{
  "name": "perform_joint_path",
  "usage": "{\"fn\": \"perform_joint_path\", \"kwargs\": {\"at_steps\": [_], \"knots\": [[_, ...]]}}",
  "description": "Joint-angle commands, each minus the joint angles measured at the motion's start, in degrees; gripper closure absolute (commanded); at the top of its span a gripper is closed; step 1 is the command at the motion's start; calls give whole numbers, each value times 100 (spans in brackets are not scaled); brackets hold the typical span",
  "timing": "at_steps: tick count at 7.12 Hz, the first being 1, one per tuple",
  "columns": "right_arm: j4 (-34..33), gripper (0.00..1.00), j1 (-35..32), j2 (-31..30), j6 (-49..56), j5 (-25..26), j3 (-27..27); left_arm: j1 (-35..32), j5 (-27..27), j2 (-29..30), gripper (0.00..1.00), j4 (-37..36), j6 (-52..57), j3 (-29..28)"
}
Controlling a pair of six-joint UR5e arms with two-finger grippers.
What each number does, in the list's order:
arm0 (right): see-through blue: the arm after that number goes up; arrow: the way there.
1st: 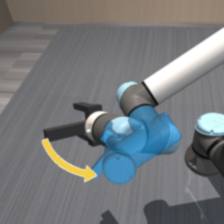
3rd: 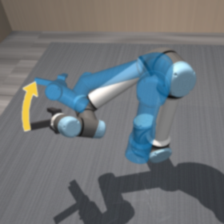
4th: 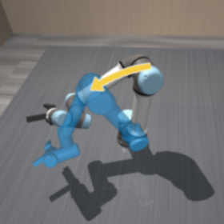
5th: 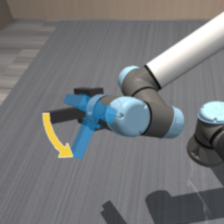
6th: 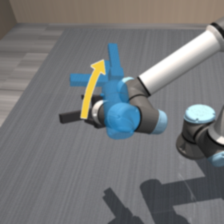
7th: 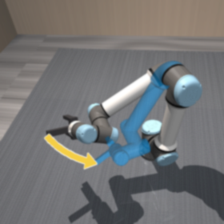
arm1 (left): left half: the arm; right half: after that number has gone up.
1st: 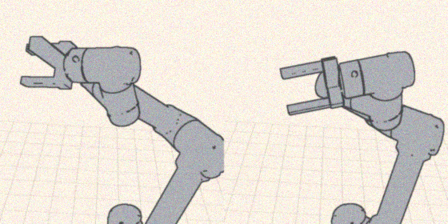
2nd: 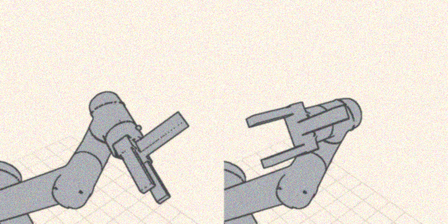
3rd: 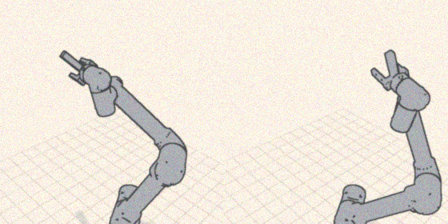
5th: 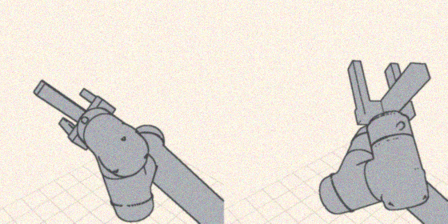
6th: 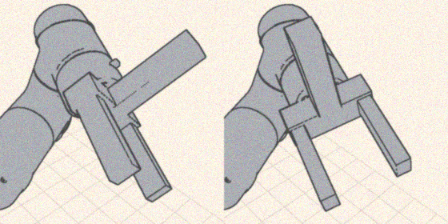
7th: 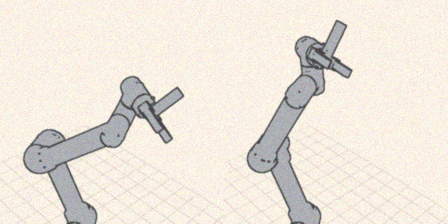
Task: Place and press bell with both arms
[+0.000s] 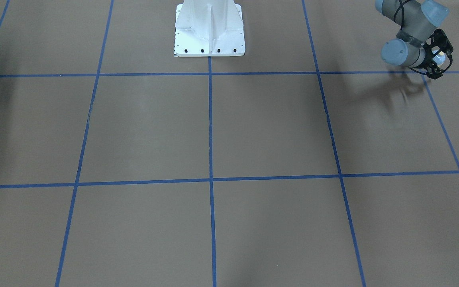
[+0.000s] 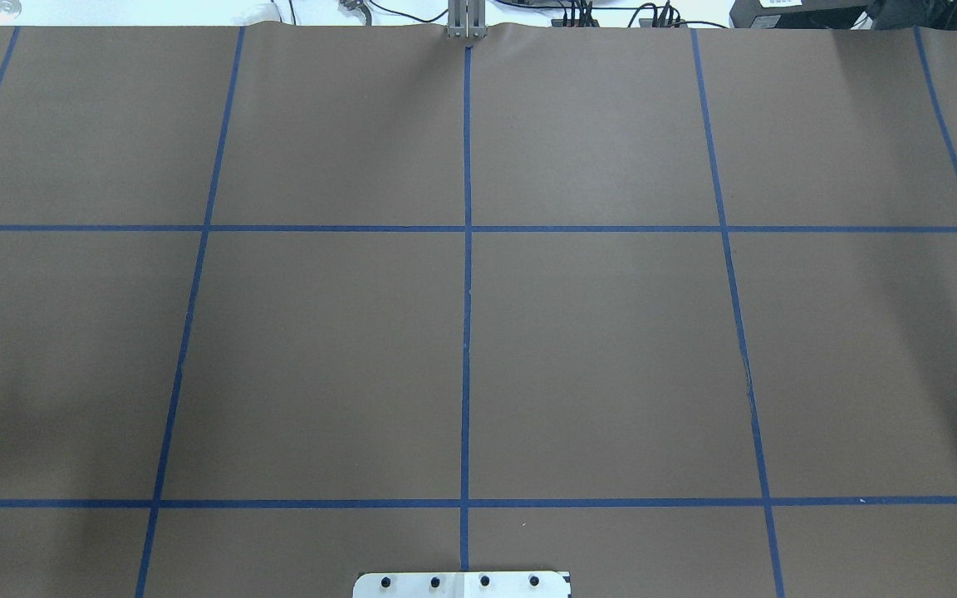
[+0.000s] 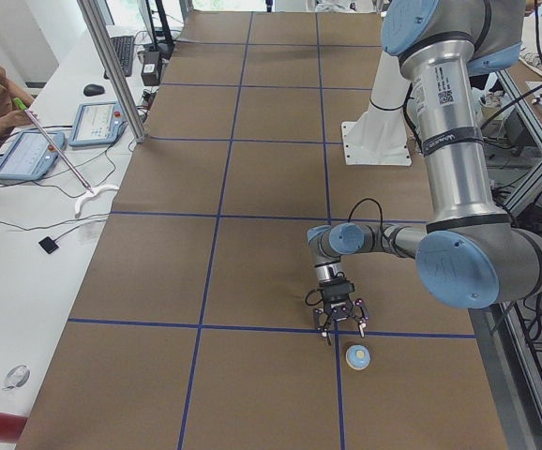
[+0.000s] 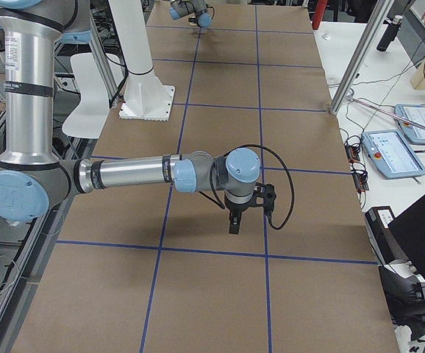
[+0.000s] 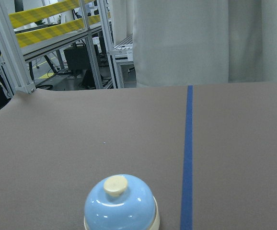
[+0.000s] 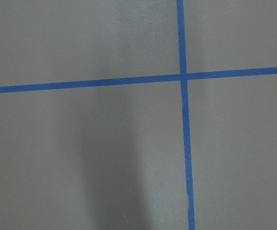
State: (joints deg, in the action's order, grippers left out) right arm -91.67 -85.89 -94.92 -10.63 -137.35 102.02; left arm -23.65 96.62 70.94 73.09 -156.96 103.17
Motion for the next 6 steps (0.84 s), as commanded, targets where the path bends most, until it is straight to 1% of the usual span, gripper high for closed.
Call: {"fn": "perform_joint_path", "kwargs": {"at_steps": [1, 6], "knots": [[0, 0, 2, 0, 0, 7, 2, 35, 15, -133, 0, -92, -185, -42], [0, 0, 2, -9, 0, 59, -16, 465, 24, -124, 0, -75, -669, -235]]}}
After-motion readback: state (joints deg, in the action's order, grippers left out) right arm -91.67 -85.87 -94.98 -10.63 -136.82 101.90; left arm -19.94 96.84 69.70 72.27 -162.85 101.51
